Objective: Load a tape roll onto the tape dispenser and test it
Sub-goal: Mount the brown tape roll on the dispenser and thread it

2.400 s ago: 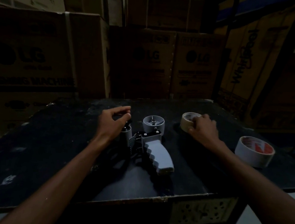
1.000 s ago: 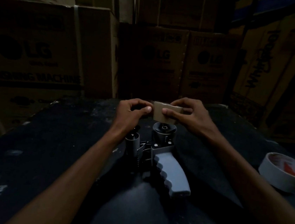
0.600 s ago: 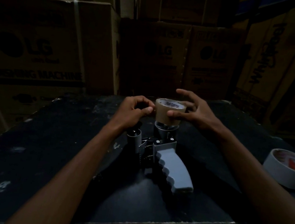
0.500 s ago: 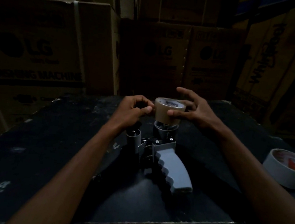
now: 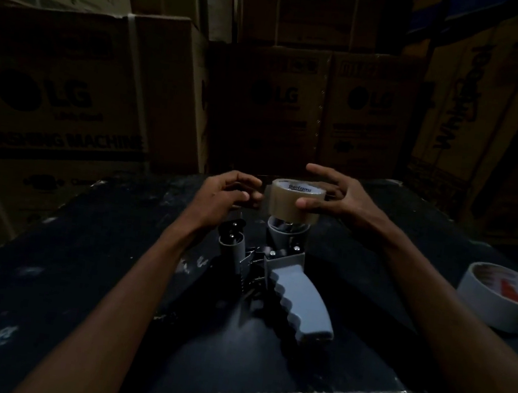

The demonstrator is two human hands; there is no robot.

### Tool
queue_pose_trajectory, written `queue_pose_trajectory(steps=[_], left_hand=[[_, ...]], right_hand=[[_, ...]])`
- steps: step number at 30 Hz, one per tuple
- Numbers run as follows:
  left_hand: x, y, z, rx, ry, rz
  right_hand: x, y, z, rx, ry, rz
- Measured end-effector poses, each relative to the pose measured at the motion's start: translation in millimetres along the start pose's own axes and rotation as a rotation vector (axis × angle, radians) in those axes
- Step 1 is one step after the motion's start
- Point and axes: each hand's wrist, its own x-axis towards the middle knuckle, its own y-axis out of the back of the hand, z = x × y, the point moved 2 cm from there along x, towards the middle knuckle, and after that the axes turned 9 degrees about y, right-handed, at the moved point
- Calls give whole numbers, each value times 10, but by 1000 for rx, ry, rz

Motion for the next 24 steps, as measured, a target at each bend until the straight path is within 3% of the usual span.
queue_pose_trajectory(steps=[6, 16, 24], left_hand=[[19, 40, -17, -26, 58, 103], [-36, -102, 45, 56, -2, -24], [-36, -115, -5, 74, 9, 21]], right_hand=[[9, -42, 29, -27, 9, -7], [29, -130, 45, -83, 21, -65], [19, -126, 67, -103, -3, -98]])
